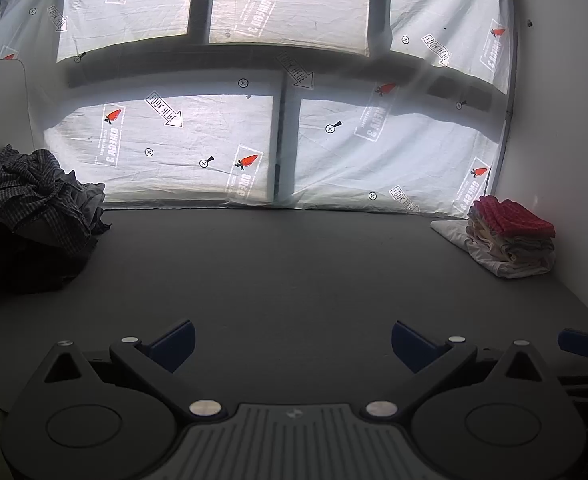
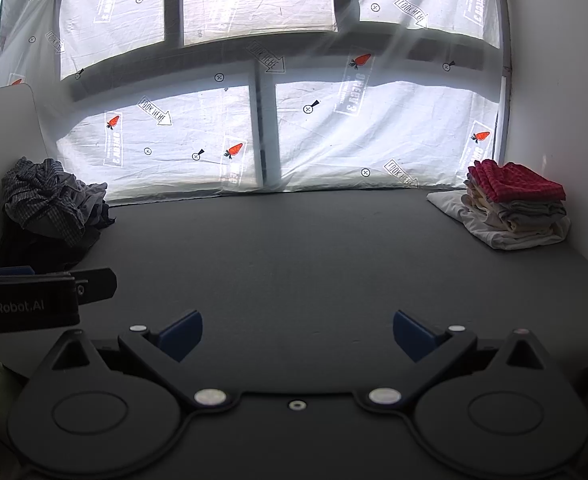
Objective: Fold clothes
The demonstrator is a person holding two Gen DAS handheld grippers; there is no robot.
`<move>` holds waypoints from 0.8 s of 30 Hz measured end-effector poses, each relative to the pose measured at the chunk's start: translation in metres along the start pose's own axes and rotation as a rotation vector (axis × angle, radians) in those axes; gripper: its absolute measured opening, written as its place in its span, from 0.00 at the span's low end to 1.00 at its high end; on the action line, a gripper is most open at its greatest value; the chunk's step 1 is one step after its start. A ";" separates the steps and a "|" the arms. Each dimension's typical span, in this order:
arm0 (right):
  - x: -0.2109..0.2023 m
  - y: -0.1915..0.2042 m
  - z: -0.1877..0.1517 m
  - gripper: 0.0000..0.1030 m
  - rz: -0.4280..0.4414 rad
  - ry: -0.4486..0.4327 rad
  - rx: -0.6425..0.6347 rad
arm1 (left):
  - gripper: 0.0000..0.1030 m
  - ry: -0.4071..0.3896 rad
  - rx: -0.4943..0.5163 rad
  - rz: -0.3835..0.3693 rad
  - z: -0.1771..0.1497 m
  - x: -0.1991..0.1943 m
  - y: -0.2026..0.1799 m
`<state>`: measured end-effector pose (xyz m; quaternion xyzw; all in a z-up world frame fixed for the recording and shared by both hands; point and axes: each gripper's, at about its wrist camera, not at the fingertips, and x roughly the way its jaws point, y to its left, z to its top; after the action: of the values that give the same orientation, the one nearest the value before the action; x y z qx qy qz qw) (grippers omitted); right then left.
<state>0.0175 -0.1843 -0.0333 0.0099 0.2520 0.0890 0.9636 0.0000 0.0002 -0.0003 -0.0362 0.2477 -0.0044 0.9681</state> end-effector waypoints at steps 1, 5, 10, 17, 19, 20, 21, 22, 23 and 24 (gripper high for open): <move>0.000 0.000 0.000 1.00 0.002 0.002 0.003 | 1.00 0.000 0.000 0.001 0.000 0.000 0.000; 0.001 0.001 0.001 1.00 0.006 0.002 0.002 | 1.00 0.000 0.001 0.006 -0.001 0.000 0.000; 0.002 0.001 0.001 1.00 0.009 0.003 -0.005 | 1.00 0.002 -0.003 0.011 0.000 0.001 -0.005; 0.003 0.002 0.000 1.00 0.007 0.001 -0.007 | 1.00 0.001 0.000 0.014 0.000 0.001 -0.002; 0.003 0.003 0.000 1.00 0.006 0.001 -0.006 | 1.00 -0.001 0.000 0.014 0.000 0.000 -0.002; 0.003 0.003 0.001 1.00 0.005 0.000 -0.006 | 1.00 -0.001 0.000 0.014 0.000 0.000 -0.002; 0.003 0.003 0.001 1.00 0.005 0.000 -0.005 | 1.00 -0.001 0.000 0.014 0.000 0.000 -0.002; 0.003 0.003 0.001 1.00 0.005 0.000 -0.005 | 1.00 -0.001 0.000 0.015 0.000 0.000 -0.002; 0.002 0.003 0.001 1.00 0.005 0.000 -0.005 | 1.00 -0.001 0.000 0.015 0.001 0.000 -0.002; 0.002 0.003 0.001 1.00 0.005 0.000 -0.005 | 1.00 -0.001 0.000 0.015 0.001 0.000 -0.002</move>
<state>0.0191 -0.1805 -0.0337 0.0083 0.2516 0.0922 0.9634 0.0007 -0.0018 0.0001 -0.0344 0.2476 0.0030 0.9682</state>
